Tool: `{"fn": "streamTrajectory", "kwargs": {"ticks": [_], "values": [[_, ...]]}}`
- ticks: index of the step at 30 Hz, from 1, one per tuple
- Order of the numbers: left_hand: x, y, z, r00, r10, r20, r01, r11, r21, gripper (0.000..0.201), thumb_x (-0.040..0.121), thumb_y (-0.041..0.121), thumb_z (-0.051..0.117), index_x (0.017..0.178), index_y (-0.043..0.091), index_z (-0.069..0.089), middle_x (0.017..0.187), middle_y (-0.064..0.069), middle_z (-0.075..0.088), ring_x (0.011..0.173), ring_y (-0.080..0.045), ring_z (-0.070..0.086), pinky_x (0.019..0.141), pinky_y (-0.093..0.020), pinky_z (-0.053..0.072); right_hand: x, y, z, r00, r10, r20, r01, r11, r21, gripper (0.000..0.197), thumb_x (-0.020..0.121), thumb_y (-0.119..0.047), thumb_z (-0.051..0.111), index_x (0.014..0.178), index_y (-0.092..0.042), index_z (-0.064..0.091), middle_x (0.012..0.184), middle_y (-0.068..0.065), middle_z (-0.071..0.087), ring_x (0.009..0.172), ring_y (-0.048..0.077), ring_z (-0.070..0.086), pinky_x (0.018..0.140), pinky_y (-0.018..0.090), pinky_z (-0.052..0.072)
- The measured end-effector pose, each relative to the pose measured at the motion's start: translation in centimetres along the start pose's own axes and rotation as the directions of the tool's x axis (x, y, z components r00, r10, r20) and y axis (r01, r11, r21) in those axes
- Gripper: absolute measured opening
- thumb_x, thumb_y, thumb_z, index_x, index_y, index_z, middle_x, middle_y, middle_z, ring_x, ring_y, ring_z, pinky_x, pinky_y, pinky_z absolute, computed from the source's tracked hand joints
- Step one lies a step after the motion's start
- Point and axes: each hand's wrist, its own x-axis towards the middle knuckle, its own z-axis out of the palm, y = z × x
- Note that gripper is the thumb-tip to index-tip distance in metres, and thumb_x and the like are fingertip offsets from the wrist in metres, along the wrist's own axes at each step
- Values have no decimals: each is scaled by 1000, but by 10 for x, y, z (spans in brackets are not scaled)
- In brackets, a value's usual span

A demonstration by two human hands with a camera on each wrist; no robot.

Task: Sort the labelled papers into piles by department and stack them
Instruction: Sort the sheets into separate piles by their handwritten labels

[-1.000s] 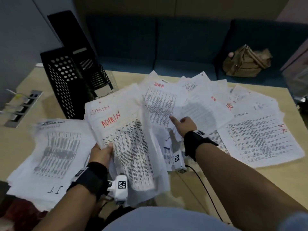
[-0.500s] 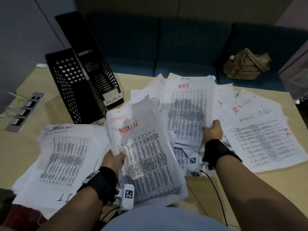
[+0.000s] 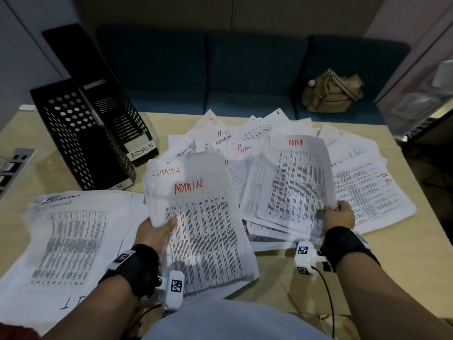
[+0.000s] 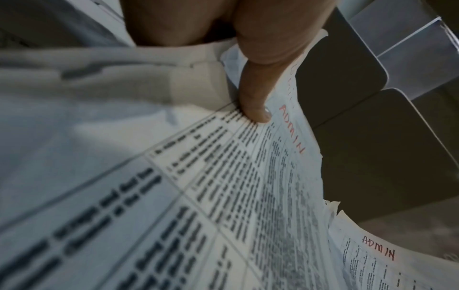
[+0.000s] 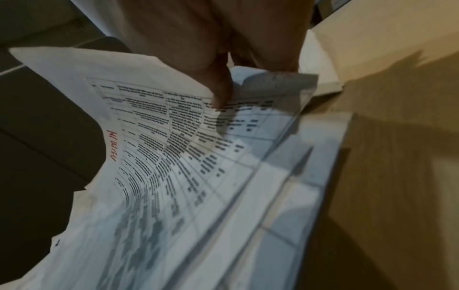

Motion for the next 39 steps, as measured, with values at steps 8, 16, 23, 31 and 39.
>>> {"fn": "streamTrajectory", "kwargs": {"ticks": [8, 16, 23, 31, 39], "values": [[0, -1, 17, 996, -30, 83, 26, 999, 40, 52, 82, 42, 70, 120, 9, 55, 111, -1, 64, 118, -24, 52, 98, -32, 35, -12, -23, -24, 975, -207, -84, 222, 854, 470, 34, 81, 9, 36, 86, -21, 50, 76, 2, 50, 60, 17, 44, 52, 22, 40], [1, -9, 25, 999, -19, 47, 10, 982, 189, 52, 96, 35, 52, 139, 7, 43, 139, -12, 50, 130, -32, 45, 104, -36, 33, -26, -6, 21, 976, -112, 185, 168, 933, -317, 23, 76, -19, 62, 96, -7, 62, 104, 19, 55, 97, 37, 55, 81, 42, 52], [7, -21, 26, 999, -9, 48, -3, 970, 244, 36, 94, 24, 58, 126, 7, 55, 111, -11, 63, 99, -26, 55, 89, -32, 40, -29, -13, 30, 984, 10, 177, 72, 890, -450, 69, 73, -25, 75, 129, -6, 40, 131, 18, 38, 123, 34, 37, 92, 45, 43], [17, -28, 26, 999, -11, 52, -1, 970, 242, 30, 94, 24, 58, 121, 10, 55, 101, -12, 60, 86, -25, 54, 82, -32, 39, -22, -15, 33, 973, 148, 178, -59, 902, -428, 68, 67, -26, 76, 124, -14, 39, 128, 15, 39, 119, 34, 39, 93, 46, 42], [16, -33, 25, 999, 9, 51, -21, 973, 228, 32, 94, 23, 57, 124, 11, 54, 109, -12, 62, 99, -26, 55, 91, -32, 39, -19, -20, 30, 968, 168, 186, -73, 899, -433, 60, 69, -24, 75, 121, -13, 46, 128, 16, 38, 117, 34, 41, 94, 46, 43]]}}
